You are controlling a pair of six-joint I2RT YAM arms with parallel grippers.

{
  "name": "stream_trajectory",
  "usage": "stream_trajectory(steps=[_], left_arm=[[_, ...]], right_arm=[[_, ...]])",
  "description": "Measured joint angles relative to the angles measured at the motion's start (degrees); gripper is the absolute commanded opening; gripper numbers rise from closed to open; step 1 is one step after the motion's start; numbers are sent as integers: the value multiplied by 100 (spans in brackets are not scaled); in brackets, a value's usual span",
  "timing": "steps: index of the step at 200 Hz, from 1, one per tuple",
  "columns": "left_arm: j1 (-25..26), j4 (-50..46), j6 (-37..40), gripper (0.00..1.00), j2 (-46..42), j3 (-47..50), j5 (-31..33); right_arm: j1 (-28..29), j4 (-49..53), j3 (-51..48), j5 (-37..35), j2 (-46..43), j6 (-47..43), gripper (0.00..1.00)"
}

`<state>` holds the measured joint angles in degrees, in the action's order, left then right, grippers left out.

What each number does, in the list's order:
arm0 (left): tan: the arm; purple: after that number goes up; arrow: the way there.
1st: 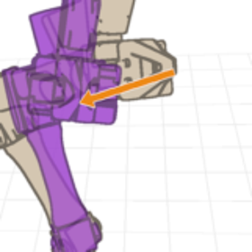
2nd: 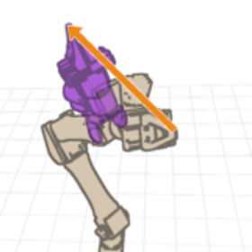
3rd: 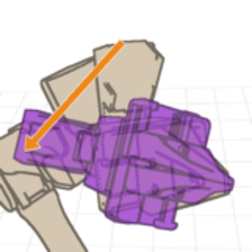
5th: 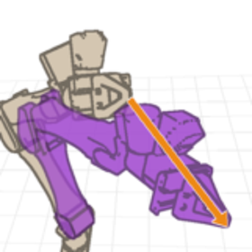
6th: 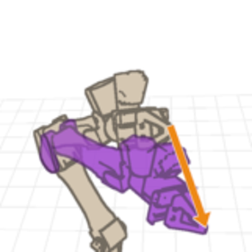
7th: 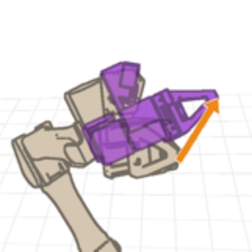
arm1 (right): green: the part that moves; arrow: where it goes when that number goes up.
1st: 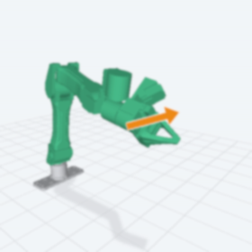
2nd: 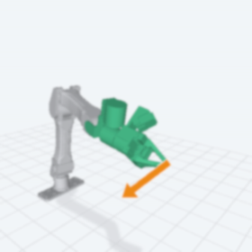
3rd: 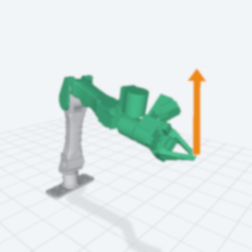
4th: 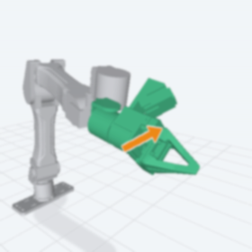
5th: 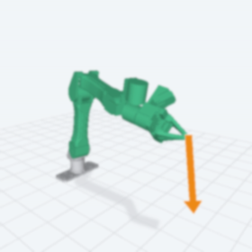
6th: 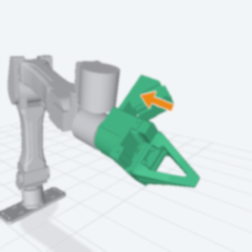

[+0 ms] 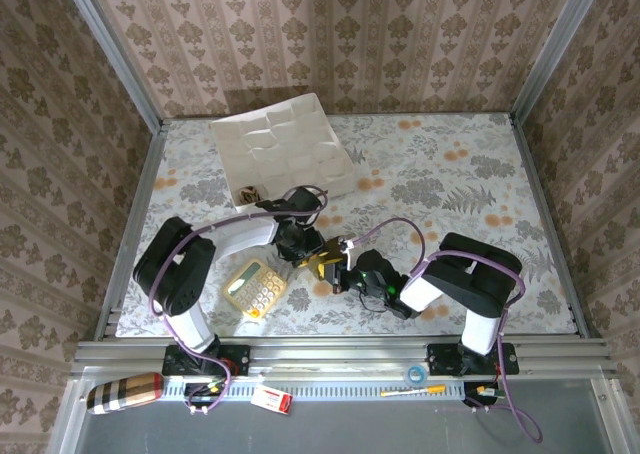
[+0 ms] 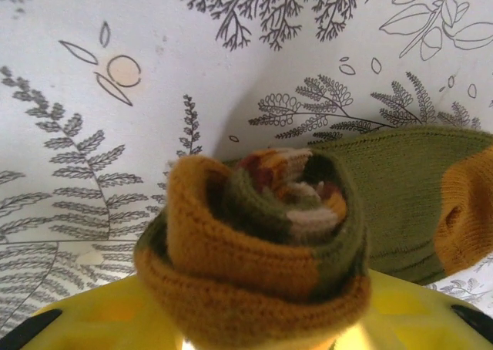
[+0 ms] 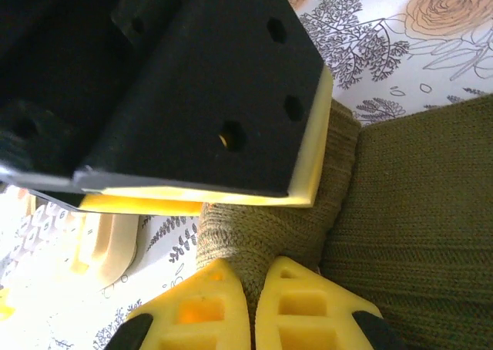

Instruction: Roll the socks

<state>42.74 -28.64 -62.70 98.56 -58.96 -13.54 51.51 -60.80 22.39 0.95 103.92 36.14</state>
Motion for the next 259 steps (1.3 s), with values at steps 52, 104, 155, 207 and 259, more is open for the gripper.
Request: stream_trajectory(steps=[52, 104, 155, 207, 259], left_arm=[[35, 15, 144, 22, 111, -63, 35], [107, -866, 229, 0, 605, -831, 87], [348, -2072, -142, 0, 1292, -1893, 487], [374, -2660, -494, 0, 1700, -2461, 494], [374, -2776, -501, 0, 1775, -2570, 476]], right_arm=[[-70, -57, -7, 109, 37, 192, 0], [-98, 603, 44, 59, -387, -214, 27], [817, 3014, 20, -1338, -2256, -2031, 54], [1720, 3827, 492, -2573, -2111, -2688, 56], [1685, 3976, 1375, -3316, -1106, -3025, 58]])
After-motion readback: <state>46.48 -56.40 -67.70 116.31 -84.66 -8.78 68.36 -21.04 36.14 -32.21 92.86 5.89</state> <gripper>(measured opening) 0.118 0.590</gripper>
